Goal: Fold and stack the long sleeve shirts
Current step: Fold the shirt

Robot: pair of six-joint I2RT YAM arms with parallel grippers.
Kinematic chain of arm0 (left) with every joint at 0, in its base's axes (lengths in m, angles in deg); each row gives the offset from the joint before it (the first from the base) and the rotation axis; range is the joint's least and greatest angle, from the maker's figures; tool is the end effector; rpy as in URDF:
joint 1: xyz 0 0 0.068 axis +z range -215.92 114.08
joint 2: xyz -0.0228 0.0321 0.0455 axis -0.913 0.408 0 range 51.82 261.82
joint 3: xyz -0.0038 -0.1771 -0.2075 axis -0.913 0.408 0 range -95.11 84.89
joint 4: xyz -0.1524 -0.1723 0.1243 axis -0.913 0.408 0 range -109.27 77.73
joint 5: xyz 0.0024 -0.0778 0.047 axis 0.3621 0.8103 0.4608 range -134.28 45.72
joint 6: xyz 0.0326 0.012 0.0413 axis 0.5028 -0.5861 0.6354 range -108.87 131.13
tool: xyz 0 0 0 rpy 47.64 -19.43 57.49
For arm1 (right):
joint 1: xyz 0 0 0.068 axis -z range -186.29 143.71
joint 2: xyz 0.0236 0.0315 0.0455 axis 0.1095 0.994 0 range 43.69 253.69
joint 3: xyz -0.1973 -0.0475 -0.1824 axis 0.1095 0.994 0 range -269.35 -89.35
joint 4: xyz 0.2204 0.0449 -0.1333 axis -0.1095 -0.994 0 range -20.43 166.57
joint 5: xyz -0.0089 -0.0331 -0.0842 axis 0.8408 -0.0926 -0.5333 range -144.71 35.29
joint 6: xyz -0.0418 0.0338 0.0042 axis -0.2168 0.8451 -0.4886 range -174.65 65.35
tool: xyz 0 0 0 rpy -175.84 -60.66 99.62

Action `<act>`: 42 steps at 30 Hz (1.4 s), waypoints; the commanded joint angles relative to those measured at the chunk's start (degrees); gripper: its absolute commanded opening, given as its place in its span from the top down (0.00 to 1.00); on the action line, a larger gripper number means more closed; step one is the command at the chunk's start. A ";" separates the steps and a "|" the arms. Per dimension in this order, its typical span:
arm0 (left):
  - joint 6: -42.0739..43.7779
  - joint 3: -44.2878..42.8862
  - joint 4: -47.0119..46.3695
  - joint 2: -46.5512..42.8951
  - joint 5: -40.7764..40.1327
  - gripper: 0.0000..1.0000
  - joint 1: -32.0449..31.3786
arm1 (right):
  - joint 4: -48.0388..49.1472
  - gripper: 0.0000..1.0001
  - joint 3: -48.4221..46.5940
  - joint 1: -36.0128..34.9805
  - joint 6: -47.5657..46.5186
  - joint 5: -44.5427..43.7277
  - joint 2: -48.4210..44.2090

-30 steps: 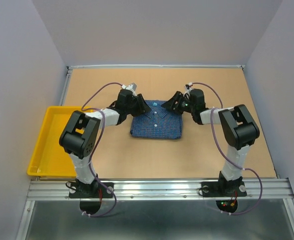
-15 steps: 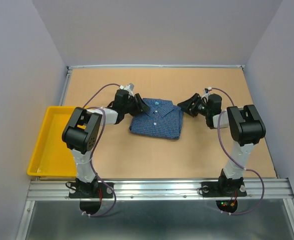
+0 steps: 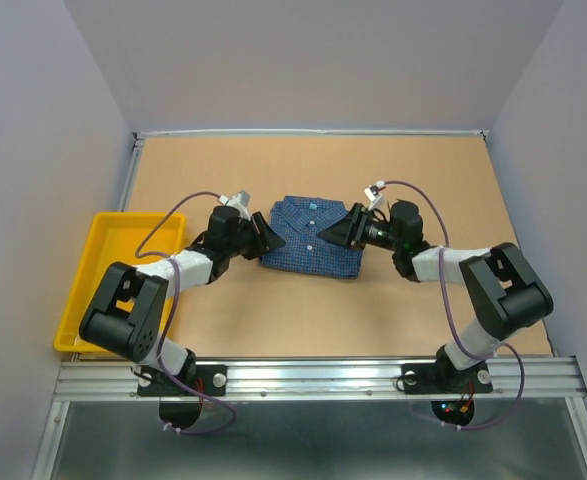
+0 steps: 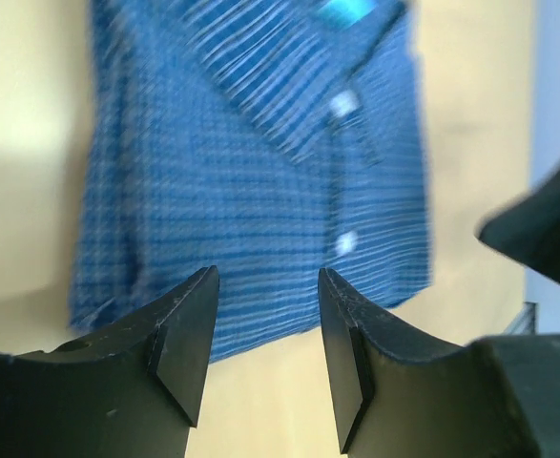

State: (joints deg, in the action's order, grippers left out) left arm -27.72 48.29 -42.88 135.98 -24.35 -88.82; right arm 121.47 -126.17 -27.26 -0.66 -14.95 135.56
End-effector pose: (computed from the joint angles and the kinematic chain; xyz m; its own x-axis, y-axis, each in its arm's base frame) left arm 0.2726 -0.1283 0.1922 -0.7006 -0.3442 -0.6250 0.2738 0.6792 -0.6810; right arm 0.2887 0.1350 0.1931 -0.7949 0.3613 -0.4875 -0.3743 0.3405 0.8626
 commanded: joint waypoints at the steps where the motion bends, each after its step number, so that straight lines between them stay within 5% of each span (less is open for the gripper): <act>1: 0.97 1.88 -0.64 1.96 -3.57 0.44 -0.13 | 0.09 0.41 5.07 -1.79 -1.43 -3.02 1.37; 9: -1.57 4.25 -1.87 7.07 -4.19 0.46 0.66 | 0.79 0.43 12.55 2.07 -3.02 -6.55 9.28; 14: -1.67 7.33 -0.91 2.51 -4.54 0.46 1.62 | 0.27 0.43 14.05 5.93 -4.43 -4.53 5.34; 23: 6.15 -3.11 4.10 -4.01 -4.01 0.46 1.63 | -17.39 0.43 -1.57 6.29 -10.31 -3.91 -3.28; 35: 8.44 -30.52 6.12 23.58 0.64 0.47 1.71 | -16.08 0.43 -25.21 6.29 -7.24 -5.14 17.80; 42: 8.18 -32.66 6.74 29.22 1.35 0.47 1.89 | -15.02 0.43 -23.13 8.66 -8.29 -7.42 24.14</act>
State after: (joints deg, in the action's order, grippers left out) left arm -20.77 17.36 -36.96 166.93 -24.38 -87.18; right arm 104.80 -150.28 -20.64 -8.04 -20.23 160.26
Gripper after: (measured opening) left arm 0.527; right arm 0.569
